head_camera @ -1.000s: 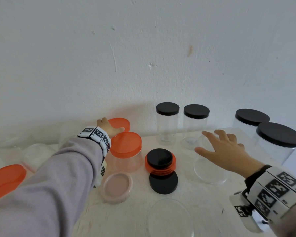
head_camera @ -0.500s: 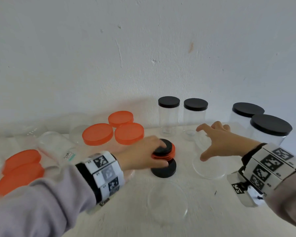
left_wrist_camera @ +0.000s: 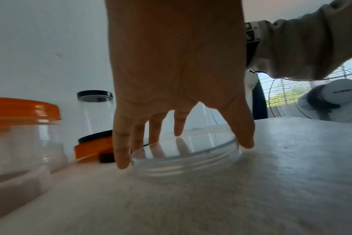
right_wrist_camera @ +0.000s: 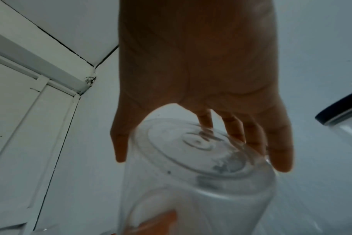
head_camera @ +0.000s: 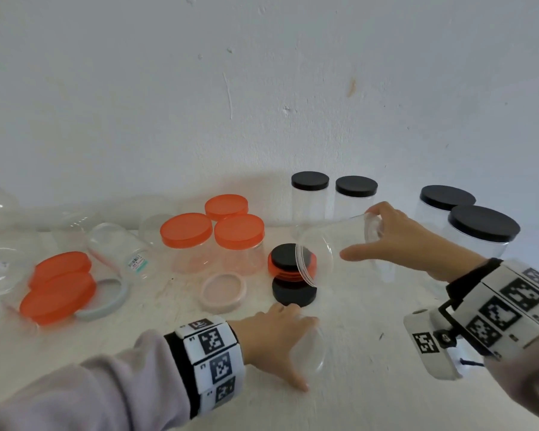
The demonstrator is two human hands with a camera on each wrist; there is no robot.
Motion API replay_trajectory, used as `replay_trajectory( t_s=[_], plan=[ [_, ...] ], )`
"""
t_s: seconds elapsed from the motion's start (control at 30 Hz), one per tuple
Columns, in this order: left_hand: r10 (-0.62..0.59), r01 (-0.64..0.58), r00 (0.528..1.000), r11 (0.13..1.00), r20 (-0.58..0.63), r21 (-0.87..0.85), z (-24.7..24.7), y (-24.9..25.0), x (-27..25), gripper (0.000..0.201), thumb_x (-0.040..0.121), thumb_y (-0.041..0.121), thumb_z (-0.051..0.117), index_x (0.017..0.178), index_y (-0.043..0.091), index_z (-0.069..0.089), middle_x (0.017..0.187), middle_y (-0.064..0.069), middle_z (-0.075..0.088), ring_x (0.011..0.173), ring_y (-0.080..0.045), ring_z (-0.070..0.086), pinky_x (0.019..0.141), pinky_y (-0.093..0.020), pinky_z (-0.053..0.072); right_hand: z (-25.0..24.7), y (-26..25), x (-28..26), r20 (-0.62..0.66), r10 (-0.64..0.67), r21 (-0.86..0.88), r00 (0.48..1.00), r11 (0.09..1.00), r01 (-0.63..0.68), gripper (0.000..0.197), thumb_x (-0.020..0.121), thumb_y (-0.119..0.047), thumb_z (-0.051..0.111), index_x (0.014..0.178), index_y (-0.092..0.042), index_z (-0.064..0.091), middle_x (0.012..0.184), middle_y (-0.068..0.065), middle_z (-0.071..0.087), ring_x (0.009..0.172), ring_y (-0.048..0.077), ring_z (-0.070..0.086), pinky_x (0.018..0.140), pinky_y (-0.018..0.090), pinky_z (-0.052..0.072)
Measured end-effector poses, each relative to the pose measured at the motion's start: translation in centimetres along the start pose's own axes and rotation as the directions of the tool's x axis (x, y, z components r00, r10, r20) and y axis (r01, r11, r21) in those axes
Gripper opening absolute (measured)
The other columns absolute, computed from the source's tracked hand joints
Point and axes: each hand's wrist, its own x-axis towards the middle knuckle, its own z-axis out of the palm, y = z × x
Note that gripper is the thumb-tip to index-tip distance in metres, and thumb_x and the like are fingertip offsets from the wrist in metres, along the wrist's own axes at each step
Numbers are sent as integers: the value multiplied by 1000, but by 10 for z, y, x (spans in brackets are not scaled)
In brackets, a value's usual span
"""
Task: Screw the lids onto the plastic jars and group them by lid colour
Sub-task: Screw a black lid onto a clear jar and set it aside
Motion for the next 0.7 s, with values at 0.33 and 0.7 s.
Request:
replay_trajectory(
  t_s=[0.33, 0.7],
  plan=[
    [-265, 153, 920, 922, -290, -356, -10, -52, -57, 85, 77, 67, 60, 148, 41, 21, 150, 14, 27, 136, -7, 26, 111, -29, 27, 31, -19, 8, 228, 45, 383, 973, 914, -133, 104, 35, -48, 92, 123, -23, 42, 113, -4, 49, 106, 15, 50, 98, 47, 45],
    [-679, 97, 637, 541, -365, -835, -30, -102, -147, 66, 49, 93, 47, 108, 63, 51, 124, 30, 52, 119, 0, 45, 96, -26, 35, 95, -54, 13, 495, -85, 480, 865, 857, -190, 79, 42, -42, 90, 107, -10, 58, 92, 1, 70, 89, 19, 65, 84, 37, 54]
  ],
)
